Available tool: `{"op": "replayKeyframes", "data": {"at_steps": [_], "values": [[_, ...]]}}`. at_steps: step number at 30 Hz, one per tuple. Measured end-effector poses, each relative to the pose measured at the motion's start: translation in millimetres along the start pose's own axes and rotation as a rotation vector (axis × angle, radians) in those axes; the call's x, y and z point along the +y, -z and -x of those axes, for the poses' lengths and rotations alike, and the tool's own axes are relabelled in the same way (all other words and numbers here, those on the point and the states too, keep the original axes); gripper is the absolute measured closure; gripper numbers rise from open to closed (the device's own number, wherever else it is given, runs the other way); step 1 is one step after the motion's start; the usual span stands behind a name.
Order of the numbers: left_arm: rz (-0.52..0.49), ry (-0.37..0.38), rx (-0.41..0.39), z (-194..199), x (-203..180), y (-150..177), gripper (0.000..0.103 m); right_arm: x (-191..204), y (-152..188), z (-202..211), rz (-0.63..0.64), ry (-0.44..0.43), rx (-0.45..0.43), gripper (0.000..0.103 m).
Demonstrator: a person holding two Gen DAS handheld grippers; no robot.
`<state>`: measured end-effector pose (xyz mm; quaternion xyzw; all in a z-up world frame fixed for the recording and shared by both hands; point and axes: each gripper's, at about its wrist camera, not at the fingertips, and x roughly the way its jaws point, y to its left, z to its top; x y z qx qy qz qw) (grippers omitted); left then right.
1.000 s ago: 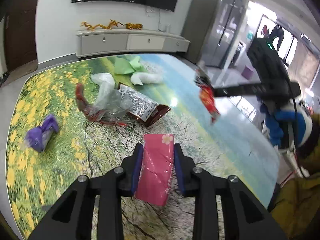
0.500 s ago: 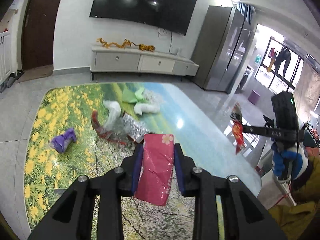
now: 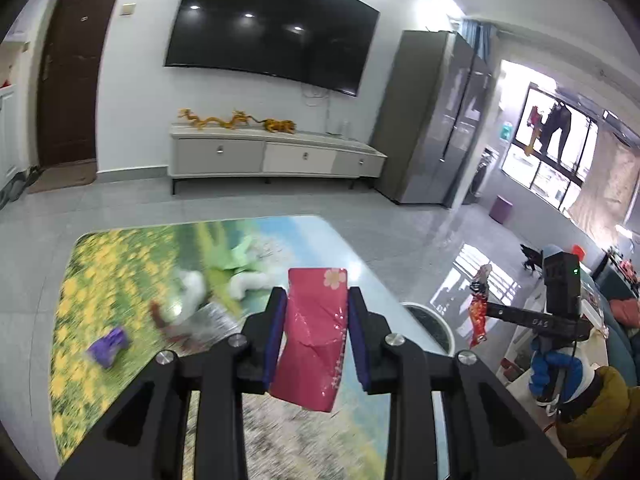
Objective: Collect trash
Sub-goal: 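Carry both items over the bin and open both tools to drop them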
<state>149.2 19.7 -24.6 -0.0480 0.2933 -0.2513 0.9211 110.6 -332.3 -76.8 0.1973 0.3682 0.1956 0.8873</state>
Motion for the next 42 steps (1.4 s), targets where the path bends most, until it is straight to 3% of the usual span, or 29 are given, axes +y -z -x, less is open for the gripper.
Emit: {"op": "replayKeyframes", "data": {"at_steps": [6, 13, 19, 24, 25, 26, 28, 35, 42], "values": [[-0.069, 0.103, 0.08, -72, -63, -25, 0.075, -65, -7, 17, -0.078, 0.098, -0.029, 0.097], [-0.143, 0.244, 0.229, -195, -163, -39, 0.075, -153, -17, 23, -0.153, 0.266, -0.013, 0.097], [-0.158, 0.3, 0.364, -294, -234, -28, 0.074, -223, -19, 8, -0.22, 0.351, 0.028, 0.096], [-0.145, 0.303, 0.441, -356, -268, -13, 0.067, -266, -11, -15, -0.271, 0.384, 0.077, 0.093], [-0.141, 0.303, 0.463, -370, -275, -9, 0.061, -272, -10, -20, -0.279, 0.387, 0.084, 0.087], [-0.138, 0.303, 0.474, -378, -278, -6, 0.053, -279, -9, -24, -0.287, 0.389, 0.091, 0.074], [-0.136, 0.296, 0.486, -390, -282, -1, 0.05, -288, -6, -30, -0.301, 0.4, 0.101, 0.063], [-0.17, 0.253, 0.481, -385, -286, 11, 0.05, -287, 5, -31, -0.313, 0.416, 0.102, 0.063], [-0.166, 0.234, 0.364, -336, -271, -2, 0.05, -254, -6, 5, -0.287, 0.433, 0.007, 0.063]]}}
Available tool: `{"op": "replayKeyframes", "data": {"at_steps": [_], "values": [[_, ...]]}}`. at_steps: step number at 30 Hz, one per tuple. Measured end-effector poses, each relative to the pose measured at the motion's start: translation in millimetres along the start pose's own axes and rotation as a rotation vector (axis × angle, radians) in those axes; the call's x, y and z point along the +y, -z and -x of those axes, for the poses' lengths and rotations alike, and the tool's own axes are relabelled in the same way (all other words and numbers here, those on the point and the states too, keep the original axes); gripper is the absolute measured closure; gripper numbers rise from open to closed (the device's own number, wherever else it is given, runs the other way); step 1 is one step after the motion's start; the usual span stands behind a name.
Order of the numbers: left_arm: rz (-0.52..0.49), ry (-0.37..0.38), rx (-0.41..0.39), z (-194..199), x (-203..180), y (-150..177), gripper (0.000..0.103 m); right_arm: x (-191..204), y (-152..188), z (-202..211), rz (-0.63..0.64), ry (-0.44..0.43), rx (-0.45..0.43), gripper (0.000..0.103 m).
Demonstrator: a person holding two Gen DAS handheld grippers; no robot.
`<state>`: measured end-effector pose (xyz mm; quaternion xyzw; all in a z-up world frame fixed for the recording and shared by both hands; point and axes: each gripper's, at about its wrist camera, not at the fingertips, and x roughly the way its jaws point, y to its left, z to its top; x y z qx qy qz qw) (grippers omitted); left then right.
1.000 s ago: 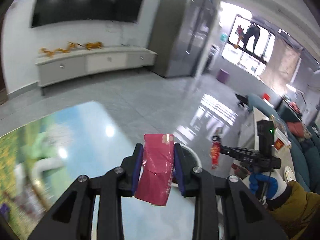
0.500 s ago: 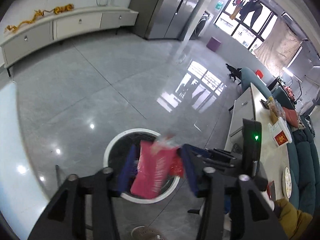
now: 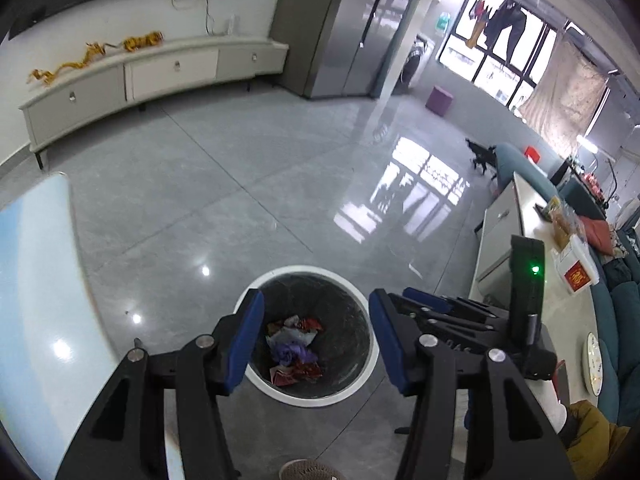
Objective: Collect trash
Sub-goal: 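Carry both items over the bin and open both tools to drop them, then grasp the red item with the left tool while the right tool grasps white tissue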
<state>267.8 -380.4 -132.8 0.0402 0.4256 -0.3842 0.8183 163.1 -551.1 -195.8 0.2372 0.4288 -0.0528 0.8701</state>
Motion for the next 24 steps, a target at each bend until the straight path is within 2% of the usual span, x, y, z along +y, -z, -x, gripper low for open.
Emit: {"op": "replayKeyframes", "data": {"at_steps": [5, 11, 16, 21, 24], "values": [[-0.025, -0.037, -0.07, 58, 4, 11, 0.05, 24, -3, 44, 0.021, -0.02, -0.09, 0.063], [-0.005, -0.086, -0.135, 133, 28, 32, 0.05, 74, 2, 96, 0.1, -0.072, -0.175, 0.063], [0.065, -0.15, -0.183, 191, 64, 55, 0.05, 119, 10, 128, 0.167, -0.128, -0.214, 0.063], [0.139, -0.223, -0.271, 259, 102, 86, 0.05, 172, 19, 154, 0.249, -0.193, -0.24, 0.063], [0.179, -0.297, -0.324, 298, 123, 107, 0.05, 203, 25, 164, 0.307, -0.228, -0.242, 0.063]]}}
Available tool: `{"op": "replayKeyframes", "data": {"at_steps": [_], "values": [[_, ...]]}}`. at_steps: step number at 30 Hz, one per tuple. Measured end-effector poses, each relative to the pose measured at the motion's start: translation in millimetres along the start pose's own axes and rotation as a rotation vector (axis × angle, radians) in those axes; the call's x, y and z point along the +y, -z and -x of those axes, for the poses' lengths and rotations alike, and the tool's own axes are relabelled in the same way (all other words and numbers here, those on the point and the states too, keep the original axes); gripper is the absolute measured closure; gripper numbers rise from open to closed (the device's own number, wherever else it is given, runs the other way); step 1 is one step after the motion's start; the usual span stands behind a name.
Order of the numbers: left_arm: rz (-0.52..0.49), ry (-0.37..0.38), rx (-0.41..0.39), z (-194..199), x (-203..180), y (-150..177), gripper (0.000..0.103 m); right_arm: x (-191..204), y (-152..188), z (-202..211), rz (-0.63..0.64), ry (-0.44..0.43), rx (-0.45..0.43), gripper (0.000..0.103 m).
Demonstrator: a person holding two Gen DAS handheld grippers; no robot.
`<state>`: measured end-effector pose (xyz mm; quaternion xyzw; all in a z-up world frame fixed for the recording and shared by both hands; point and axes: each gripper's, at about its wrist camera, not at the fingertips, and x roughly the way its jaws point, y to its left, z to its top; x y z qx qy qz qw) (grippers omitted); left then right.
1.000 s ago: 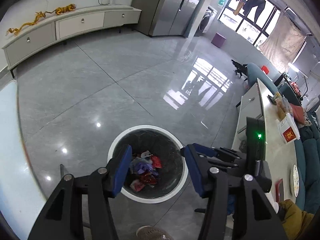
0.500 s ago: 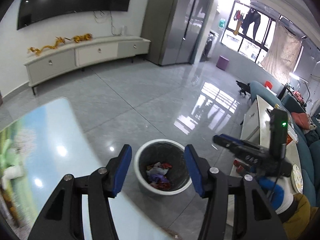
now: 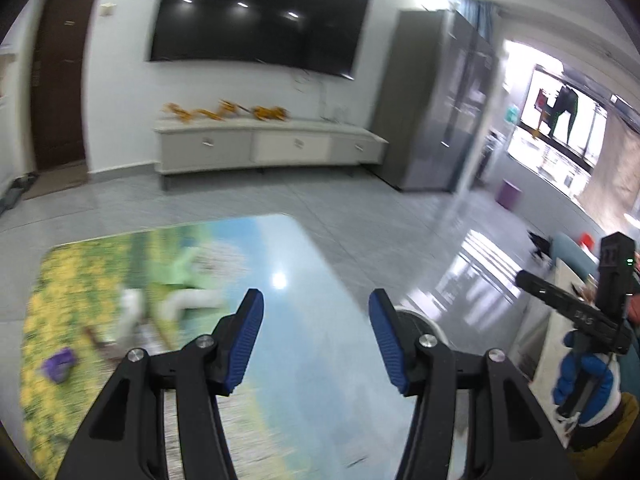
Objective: Collect trash
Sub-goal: 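Grasp the red item with the left tool while the right tool grasps white tissue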
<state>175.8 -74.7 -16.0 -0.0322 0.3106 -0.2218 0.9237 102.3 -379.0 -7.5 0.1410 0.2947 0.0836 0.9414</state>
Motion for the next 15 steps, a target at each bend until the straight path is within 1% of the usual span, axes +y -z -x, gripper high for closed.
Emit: {"op": "replayKeyframes", "data": {"at_steps": [4, 6, 8, 9, 11, 15], "values": [[0.053, -0.086, -0.046, 44, 53, 15, 0.05, 38, -2, -3, 0.052, -0.068, 0.011, 0.063], [0.078, -0.133, -0.055, 59, 79, 23, 0.05, 57, -1, -14, 0.076, -0.1, 0.029, 0.063], [0.106, -0.163, -0.055, 68, 103, 30, 0.05, 73, 0, -32, 0.098, -0.125, 0.059, 0.062], [0.123, -0.181, -0.051, 69, 115, 34, 0.05, 80, 2, -40, 0.109, -0.135, 0.076, 0.06], [0.17, -0.218, -0.028, 67, 143, 44, 0.05, 93, 4, -65, 0.134, -0.143, 0.112, 0.048], [0.241, -0.257, 0.035, 46, 184, 60, 0.05, 116, 10, -112, 0.169, -0.176, 0.187, 0.048]]}}
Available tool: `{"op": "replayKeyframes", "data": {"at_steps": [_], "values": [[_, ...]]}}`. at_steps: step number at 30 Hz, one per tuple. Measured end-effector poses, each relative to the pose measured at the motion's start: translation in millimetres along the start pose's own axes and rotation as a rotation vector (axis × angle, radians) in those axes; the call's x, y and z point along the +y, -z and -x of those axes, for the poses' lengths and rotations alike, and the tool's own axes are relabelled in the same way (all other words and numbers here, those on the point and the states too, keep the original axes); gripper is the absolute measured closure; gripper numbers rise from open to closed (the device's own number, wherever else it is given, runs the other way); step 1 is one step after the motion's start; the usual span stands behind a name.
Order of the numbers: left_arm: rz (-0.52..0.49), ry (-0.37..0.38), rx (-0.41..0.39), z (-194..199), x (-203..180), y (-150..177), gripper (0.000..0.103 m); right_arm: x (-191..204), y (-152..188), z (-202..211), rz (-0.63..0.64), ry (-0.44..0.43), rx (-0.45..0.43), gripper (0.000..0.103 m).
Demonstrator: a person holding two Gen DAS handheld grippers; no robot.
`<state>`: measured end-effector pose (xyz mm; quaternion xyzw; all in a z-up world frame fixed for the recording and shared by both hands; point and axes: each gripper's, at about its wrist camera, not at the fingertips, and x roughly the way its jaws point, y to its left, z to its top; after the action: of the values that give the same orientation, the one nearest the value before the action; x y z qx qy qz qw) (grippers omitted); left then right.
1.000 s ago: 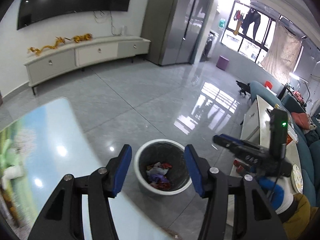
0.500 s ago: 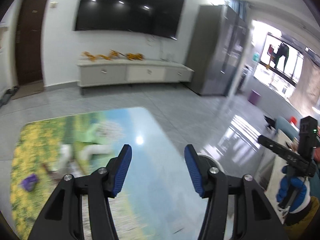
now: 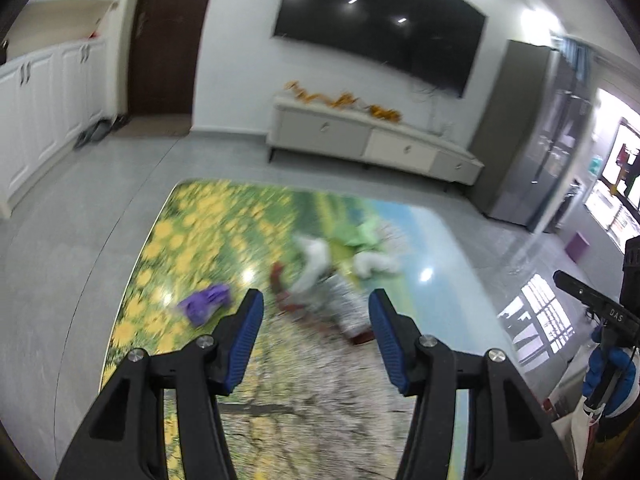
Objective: Collect trash
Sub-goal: 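Grasp the red item with the left tool while the right tool grasps white tissue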
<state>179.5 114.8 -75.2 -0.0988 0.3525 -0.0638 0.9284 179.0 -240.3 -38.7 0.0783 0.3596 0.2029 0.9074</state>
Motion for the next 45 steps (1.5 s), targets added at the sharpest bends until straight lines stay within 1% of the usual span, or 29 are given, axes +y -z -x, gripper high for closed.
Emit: {"op": "replayKeyframes", "data": {"at_steps": [2, 3, 5, 6, 8, 13, 14, 15, 19, 21, 23, 25, 27, 28, 29, 35, 38, 41, 45], "values": [[0.02, -0.015, 0.041, -23, 11, 3, 0.051, 7, -5, -37, 0.029, -0.014, 0.053, 0.048], [0.029, -0.019, 0.058, -33, 14, 4, 0.051, 10, -6, -48, 0.038, -0.019, 0.069, 0.048], [0.041, -0.02, 0.082, -53, 18, 4, 0.052, 18, -12, -84, 0.08, -0.033, 0.12, 0.048], [0.045, -0.02, 0.091, -63, 19, 4, 0.052, 21, -13, -92, 0.095, -0.036, 0.135, 0.048], [0.058, -0.018, 0.103, -83, 22, 0, 0.052, 30, -18, -126, 0.152, -0.04, 0.182, 0.048], [0.106, -0.022, 0.116, -120, 31, -9, 0.052, 49, -30, -184, 0.257, -0.058, 0.242, 0.048], [0.112, -0.023, 0.12, -127, 31, -11, 0.053, 52, -31, -197, 0.273, -0.064, 0.255, 0.048], [0.116, -0.022, 0.124, -132, 32, -12, 0.055, 52, -31, -205, 0.286, -0.067, 0.267, 0.048], [0.122, -0.018, 0.154, -151, 33, -11, 0.068, 56, -29, -236, 0.33, -0.065, 0.31, 0.048], [0.128, -0.011, 0.167, -157, 35, -8, 0.073, 56, -28, -248, 0.343, -0.049, 0.323, 0.048], [0.138, 0.003, 0.173, -160, 37, -5, 0.086, 54, -28, -255, 0.343, -0.043, 0.328, 0.048], [0.143, 0.013, 0.172, -160, 37, -2, 0.09, 52, -26, -262, 0.333, -0.035, 0.335, 0.05], [0.146, 0.019, 0.162, -156, 36, 0, 0.092, 52, -23, -260, 0.326, -0.034, 0.323, 0.06], [0.146, 0.022, 0.156, -152, 35, 1, 0.092, 53, -22, -260, 0.321, -0.041, 0.32, 0.079], [0.145, 0.022, 0.15, -148, 34, 2, 0.093, 52, -21, -258, 0.31, -0.052, 0.322, 0.093], [0.138, 0.037, 0.099, -114, 29, 8, 0.093, 47, -3, -213, 0.247, -0.081, 0.277, 0.096], [0.128, 0.048, 0.075, -96, 23, 10, 0.093, 50, 5, -180, 0.226, -0.087, 0.246, 0.096], [0.086, 0.028, 0.033, -71, 11, 11, 0.093, 55, 8, -150, 0.213, -0.094, 0.211, 0.096], [0.019, -0.005, -0.028, -35, -11, 15, 0.093, 66, 13, -97, 0.212, -0.095, 0.146, 0.096]]}}
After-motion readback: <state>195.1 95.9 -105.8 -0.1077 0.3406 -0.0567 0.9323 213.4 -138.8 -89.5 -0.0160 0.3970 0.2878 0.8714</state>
